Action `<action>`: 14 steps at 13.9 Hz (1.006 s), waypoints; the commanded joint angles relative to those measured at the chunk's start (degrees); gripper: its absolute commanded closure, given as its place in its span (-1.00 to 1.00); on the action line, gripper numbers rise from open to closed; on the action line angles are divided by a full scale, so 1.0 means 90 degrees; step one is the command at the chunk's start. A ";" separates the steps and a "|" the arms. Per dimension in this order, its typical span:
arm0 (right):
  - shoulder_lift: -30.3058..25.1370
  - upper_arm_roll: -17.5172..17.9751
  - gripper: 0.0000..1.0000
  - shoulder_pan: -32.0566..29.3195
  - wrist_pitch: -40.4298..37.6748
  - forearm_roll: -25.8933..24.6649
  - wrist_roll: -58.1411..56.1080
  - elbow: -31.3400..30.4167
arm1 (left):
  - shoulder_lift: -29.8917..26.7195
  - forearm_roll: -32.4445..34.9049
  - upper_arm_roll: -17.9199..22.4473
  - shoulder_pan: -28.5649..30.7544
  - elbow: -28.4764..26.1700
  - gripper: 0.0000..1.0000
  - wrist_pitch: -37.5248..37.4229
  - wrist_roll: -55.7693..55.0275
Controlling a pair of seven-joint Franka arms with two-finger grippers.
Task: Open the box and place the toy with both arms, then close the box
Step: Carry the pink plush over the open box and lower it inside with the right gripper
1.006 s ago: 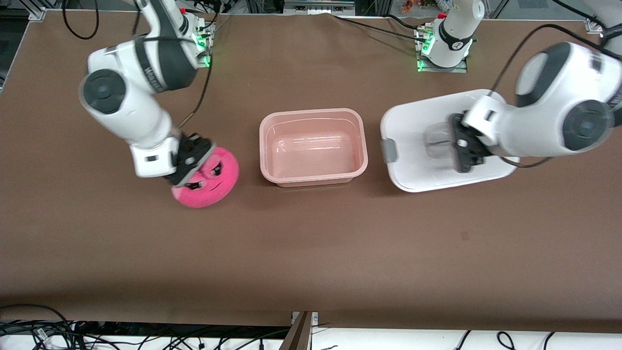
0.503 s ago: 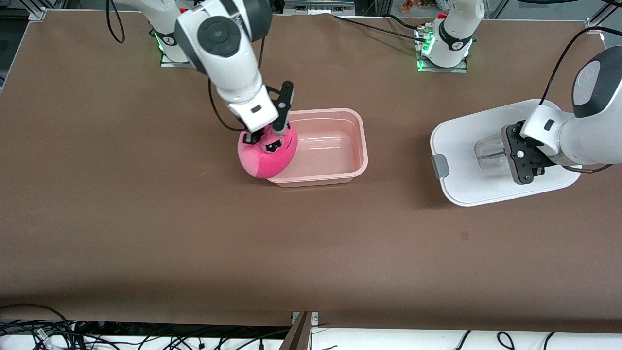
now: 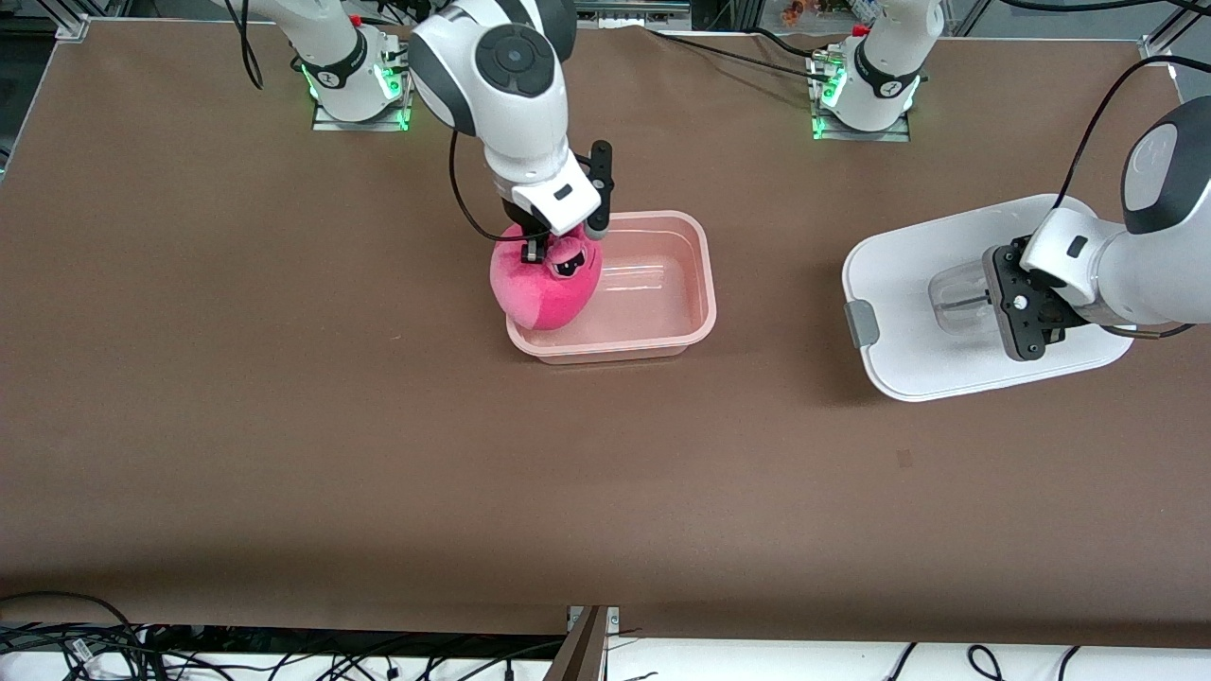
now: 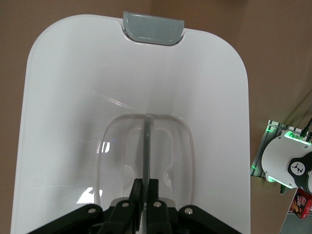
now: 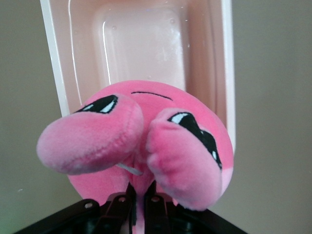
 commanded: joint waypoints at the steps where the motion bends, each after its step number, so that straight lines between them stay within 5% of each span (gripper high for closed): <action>1: 0.0471 -0.0075 1.00 0.0265 0.0273 -0.0153 0.0002 0.0192 | 0.0058 0.0071 -0.0107 0.0048 0.0125 1.00 -0.0150 0.0117; 4: 0.0949 -0.0075 1.00 0.0412 0.0819 -0.0231 0.0256 0.0192 | 0.0058 0.0061 -0.0117 0.0028 0.0155 1.00 -0.0150 0.0127; 5: 0.1144 -0.0075 0.62 0.0402 0.1102 -0.0347 0.0256 0.0192 | 0.0058 0.0061 -0.0117 0.0019 0.0145 1.00 -0.0150 0.0137; 6: 0.1320 -0.0075 -0.93 0.0402 0.1356 -0.0397 0.0266 0.0192 | 0.0058 0.0061 -0.0117 0.0047 0.0136 1.00 -0.0160 0.0127; 14: 0.2025 -0.0075 -1.00 0.0724 0.2716 -0.0271 0.2110 0.0387 | 0.0097 0.0090 -0.0117 -0.0020 0.0116 1.00 -0.0141 0.0098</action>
